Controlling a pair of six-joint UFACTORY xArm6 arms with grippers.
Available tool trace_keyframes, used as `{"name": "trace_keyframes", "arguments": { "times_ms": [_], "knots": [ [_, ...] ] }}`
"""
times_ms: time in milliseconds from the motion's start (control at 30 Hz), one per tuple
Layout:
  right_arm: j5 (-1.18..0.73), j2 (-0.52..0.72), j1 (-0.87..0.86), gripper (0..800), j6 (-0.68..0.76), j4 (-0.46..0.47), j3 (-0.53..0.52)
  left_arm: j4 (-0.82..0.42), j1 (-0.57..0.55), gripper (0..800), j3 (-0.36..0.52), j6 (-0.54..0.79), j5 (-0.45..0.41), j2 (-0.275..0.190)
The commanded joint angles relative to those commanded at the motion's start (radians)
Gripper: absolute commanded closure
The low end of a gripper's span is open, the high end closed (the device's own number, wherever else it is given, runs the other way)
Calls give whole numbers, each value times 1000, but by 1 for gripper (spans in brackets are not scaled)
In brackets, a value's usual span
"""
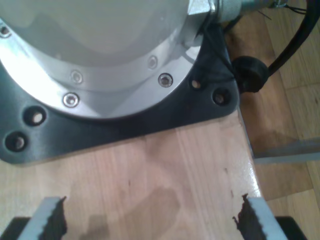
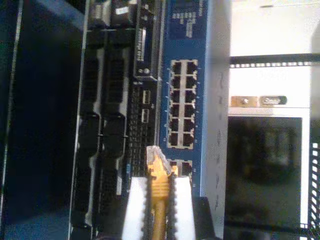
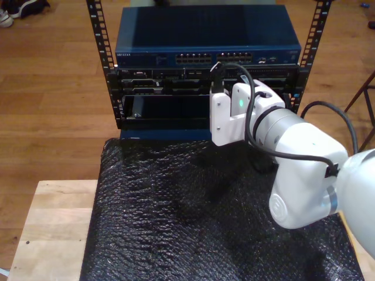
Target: Grab the cable and plug it in
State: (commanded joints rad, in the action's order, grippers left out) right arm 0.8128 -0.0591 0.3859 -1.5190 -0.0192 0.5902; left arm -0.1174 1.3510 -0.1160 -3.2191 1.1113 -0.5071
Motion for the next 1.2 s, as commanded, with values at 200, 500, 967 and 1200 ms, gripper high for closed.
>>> {"name": "trace_keyframes", "arguments": {
  "times_ms": [200, 500, 967, 1200],
  "knots": [
    [144, -63, -11, 800, 2, 0, 20, 0, 0, 0, 0, 0, 0, 2],
    [203, -100, -9, 800, -3, -9, 32, 0, 0, 0, 0, 0, 0, 0],
    [422, -226, -8, 800, -14, -141, 44, 0, 0, 0, 0, 0, 0, 0],
    [479, -321, 20, 800, -81, -261, 153, 0, 0, 0, 2, 0, 0, 0]
  ]
}}
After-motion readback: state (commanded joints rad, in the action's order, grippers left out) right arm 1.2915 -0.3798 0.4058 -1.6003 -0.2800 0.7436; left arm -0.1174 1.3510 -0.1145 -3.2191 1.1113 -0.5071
